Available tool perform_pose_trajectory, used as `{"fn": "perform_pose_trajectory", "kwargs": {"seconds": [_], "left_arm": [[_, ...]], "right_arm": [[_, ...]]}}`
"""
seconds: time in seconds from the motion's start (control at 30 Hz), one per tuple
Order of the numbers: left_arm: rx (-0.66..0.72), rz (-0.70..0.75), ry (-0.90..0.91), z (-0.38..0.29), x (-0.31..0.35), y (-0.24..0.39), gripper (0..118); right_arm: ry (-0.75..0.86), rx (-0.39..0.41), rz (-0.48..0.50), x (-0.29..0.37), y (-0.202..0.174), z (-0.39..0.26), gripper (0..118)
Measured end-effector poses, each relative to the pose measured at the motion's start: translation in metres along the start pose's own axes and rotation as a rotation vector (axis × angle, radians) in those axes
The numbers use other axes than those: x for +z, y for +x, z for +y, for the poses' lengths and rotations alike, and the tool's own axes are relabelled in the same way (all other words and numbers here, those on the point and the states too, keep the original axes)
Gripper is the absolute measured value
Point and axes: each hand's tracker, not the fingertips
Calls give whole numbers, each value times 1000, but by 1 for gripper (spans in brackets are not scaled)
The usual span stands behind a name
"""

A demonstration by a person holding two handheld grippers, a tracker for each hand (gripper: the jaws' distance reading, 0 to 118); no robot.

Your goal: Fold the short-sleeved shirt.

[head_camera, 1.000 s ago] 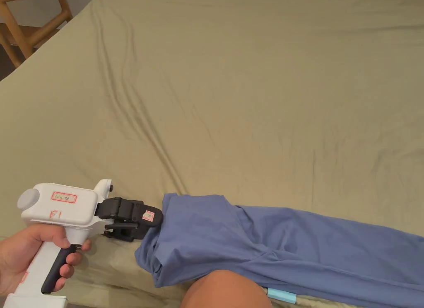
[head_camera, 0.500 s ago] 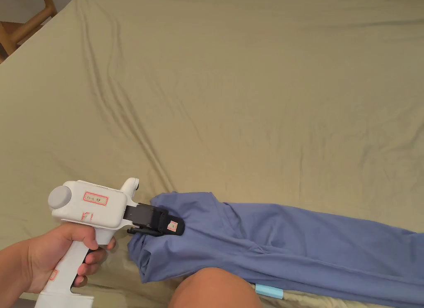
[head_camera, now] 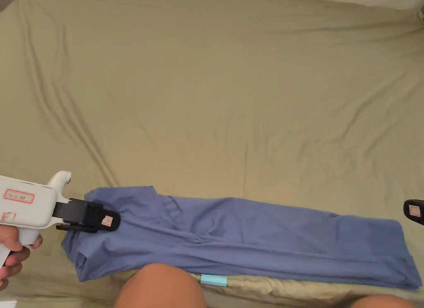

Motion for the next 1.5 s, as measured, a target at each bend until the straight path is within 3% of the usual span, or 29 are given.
{"fn": "perform_pose_trajectory", "kwargs": {"seconds": [0.13,0.37,0.73,0.83,0.97,1.07,1.17,1.5], "left_arm": [[-51,95,4,14,26,16,10],[-68,391,0,35,73,39,10],[-150,599,-47,51,15,154,10],[-97,599,-70,58,-16,168,10],[-126,619,-122,64,-61,189,10],[-159,553,-181,66,-94,202,10],[-191,609,-204,68,-128,214,10],[-154,617,-253,81,-199,205,10]], "right_arm": [[21,8,17,7,-10,4,0],[74,26,37,25,-16,7,0],[136,-12,69,41,10,-7,0],[143,-24,77,41,23,-15,0],[149,-32,77,43,33,-22,0],[158,-50,72,44,41,-27,0],[168,-81,55,47,48,-34,0],[161,-120,15,58,64,-48,0]]}}
